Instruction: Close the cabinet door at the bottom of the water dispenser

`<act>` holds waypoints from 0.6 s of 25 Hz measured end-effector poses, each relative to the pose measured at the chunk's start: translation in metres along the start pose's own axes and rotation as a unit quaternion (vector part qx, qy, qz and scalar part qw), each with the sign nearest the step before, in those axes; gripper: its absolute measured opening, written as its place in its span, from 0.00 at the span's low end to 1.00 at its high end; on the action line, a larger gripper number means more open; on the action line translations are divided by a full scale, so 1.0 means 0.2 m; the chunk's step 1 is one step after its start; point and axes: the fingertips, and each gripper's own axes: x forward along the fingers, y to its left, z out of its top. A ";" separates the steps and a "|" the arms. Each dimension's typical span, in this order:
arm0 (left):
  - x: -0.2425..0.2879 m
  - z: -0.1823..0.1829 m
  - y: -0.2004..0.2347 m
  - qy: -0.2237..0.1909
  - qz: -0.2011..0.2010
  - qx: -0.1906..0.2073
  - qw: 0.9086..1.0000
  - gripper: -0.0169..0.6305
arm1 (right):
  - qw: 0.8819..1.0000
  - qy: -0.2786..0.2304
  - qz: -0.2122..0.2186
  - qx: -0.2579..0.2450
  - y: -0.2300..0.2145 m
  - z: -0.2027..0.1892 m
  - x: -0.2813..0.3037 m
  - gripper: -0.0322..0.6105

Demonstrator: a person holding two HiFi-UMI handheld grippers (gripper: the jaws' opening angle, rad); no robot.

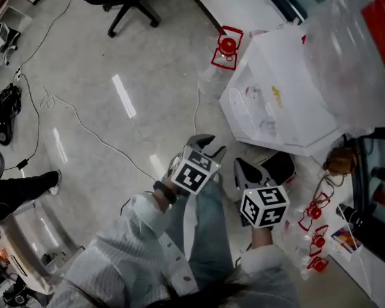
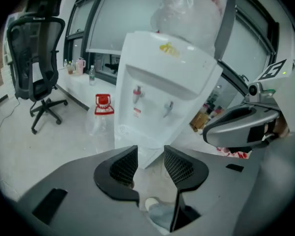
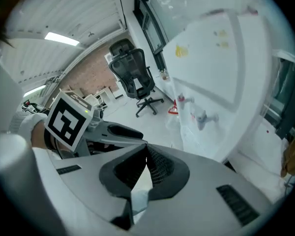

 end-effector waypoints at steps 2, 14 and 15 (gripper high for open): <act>-0.15 0.11 -0.01 -0.015 -0.004 0.004 1.000 0.30 | 1.000 -0.021 -0.005 -0.008 0.07 0.15 -0.06 0.07; -0.85 0.70 -0.12 -0.127 -0.005 0.070 0.989 0.26 | 0.988 -0.152 -0.013 -0.034 0.47 0.84 -0.38 0.07; -0.91 0.73 -0.12 -0.139 -0.002 0.071 0.988 0.26 | 0.986 -0.162 -0.014 -0.039 0.51 0.88 -0.40 0.07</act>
